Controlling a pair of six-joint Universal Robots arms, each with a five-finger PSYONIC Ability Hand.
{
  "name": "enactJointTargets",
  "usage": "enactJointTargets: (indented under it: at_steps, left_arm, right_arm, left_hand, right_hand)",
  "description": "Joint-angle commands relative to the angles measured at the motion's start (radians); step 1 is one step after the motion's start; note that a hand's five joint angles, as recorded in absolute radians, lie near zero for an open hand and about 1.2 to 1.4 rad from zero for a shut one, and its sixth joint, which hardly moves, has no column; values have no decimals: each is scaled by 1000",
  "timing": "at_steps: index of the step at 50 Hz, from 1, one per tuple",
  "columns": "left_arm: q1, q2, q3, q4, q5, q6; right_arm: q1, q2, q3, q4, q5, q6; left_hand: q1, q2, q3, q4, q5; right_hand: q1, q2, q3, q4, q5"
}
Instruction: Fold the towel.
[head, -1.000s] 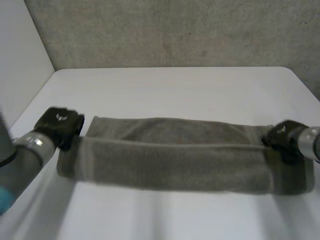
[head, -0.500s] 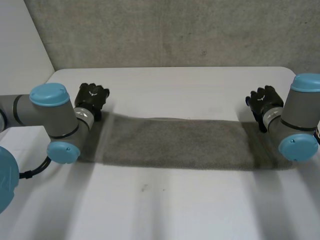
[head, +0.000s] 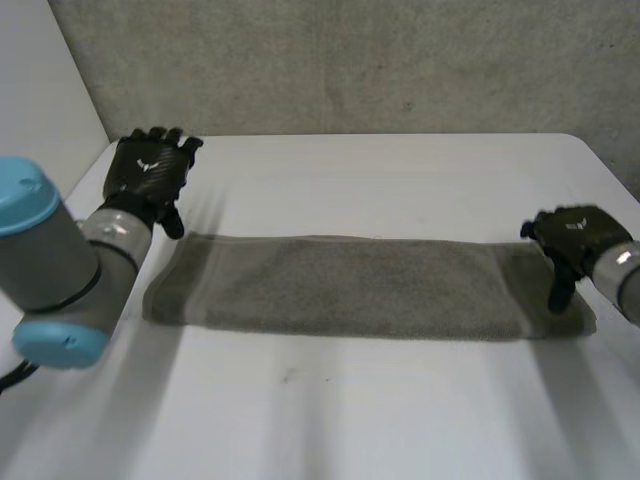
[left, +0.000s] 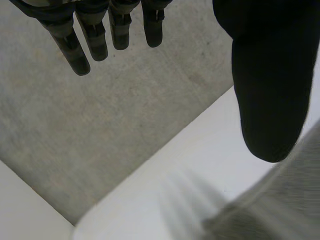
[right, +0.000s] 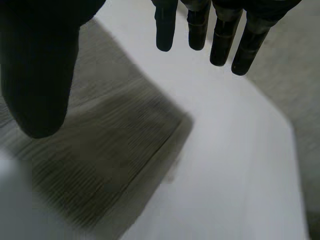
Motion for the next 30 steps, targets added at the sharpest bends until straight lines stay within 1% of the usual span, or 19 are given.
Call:
enactJointTargets:
  at_steps: [1, 3, 4, 6, 7, 10, 11, 12, 13, 14, 18, 21, 23, 24, 26, 27, 28, 29, 30]
  left_arm:
    - [2, 71, -126, -7, 4, -243]
    - [10, 76, -150, -11, 13, -360]
    - [10, 76, -150, -11, 13, -361]
    - [10, 76, -161, -18, 38, -423]
    - [10, 76, -161, -18, 38, -424]
    - [10, 76, -164, -21, 55, -434]
    - [11, 76, -164, -21, 55, -437]
    - [11, 76, -164, -21, 55, -438]
    - [11, 76, -164, -21, 53, -438]
    - [13, 76, -164, -23, 53, -438]
    - [13, 76, -166, -24, 52, -439]
    - [17, 80, -170, -24, 52, -442]
    - [21, 90, -172, -24, 52, -444]
    - [22, 102, -173, -24, 52, -444]
    - [27, 113, -175, -24, 52, -447]
    - [27, 113, -175, -24, 52, -447]
    - [30, 117, -179, -24, 52, -447]
    - [31, 122, -184, -24, 52, -445]
    - [31, 122, -184, -24, 52, -445]
  right_arm:
    - [-105, -25, 157, -46, -91, -12]
    - [-119, -24, 179, -76, -102, -16]
    - [-119, -24, 179, -76, -102, -17]
    - [-136, -9, 211, -149, -123, -18]
    - [-136, -9, 211, -149, -123, -18]
    - [-142, 18, 234, -220, -131, -23]
    - [-145, 27, 239, -250, -131, -23]
    - [-148, 34, 240, -283, -130, -24]
    - [-148, 34, 240, -283, -130, -24]
    - [-154, 41, 240, -313, -125, -24]
    - [-162, 62, 225, -346, -116, -29]
    - [-185, 82, 201, -323, -105, -76]
    - [-242, 80, 179, -282, -87, -142]
    - [-242, 80, 179, -281, -87, -142]
    - [-298, 71, 153, -261, -21, -240]
    - [-299, 71, 153, -261, -21, -240]
    - [-317, 70, 133, -252, 35, -297]
    - [-317, 70, 133, -252, 36, -297]
    - [-326, 65, 112, -249, 77, -328]
  left_hand:
    - [-2, 10, 8, 8, -24]
    - [1, 13, 11, 11, -21]
    - [1, 13, 11, 11, -21]
    - [4, 16, 14, 13, -18]
    - [4, 16, 14, 13, -18]
    - [1, 13, 11, 11, -21]
    - [1, 13, 11, 11, -21]
    - [1, 13, 11, 11, -21]
    - [1, 13, 11, 11, -21]
    - [1, 13, 11, 11, -21]
    - [1, 13, 11, 11, -21]
    - [4, 16, 14, 13, -18]
    - [4, 16, 14, 13, -18]
    - [4, 16, 14, 13, -18]
    - [1, 13, 11, 11, -21]
    - [1, 13, 11, 11, -21]
    - [1, 13, 11, 11, -21]
    - [1, 13, 11, 11, -21]
    - [1, 13, 11, 11, -21]
  right_hand:
    - [142, 123, 142, 121, 116]
    - [203, 184, 203, 183, 177]
    - [204, 185, 204, 183, 178]
    - [350, 331, 350, 330, 324]
    - [351, 332, 351, 330, 325]
    - [474, 455, 474, 454, 448]
    - [678, 658, 678, 657, 652]
    - [1055, 1035, 1055, 1034, 1029]
    - [1058, 1039, 1058, 1038, 1032]
    - [1179, 1160, 1179, 1159, 1153]
    - [1181, 1161, 1181, 1160, 1155]
    - [1181, 1161, 1181, 1160, 1155]
    - [1181, 1161, 1181, 1160, 1155]
    - [1181, 1161, 1181, 1160, 1155]
    - [1181, 1161, 1181, 1160, 1155]
    - [1181, 1161, 1181, 1160, 1155]
    - [1181, 1161, 1181, 1160, 1155]
    - [1181, 1161, 1181, 1160, 1155]
    - [1181, 1161, 1181, 1160, 1155]
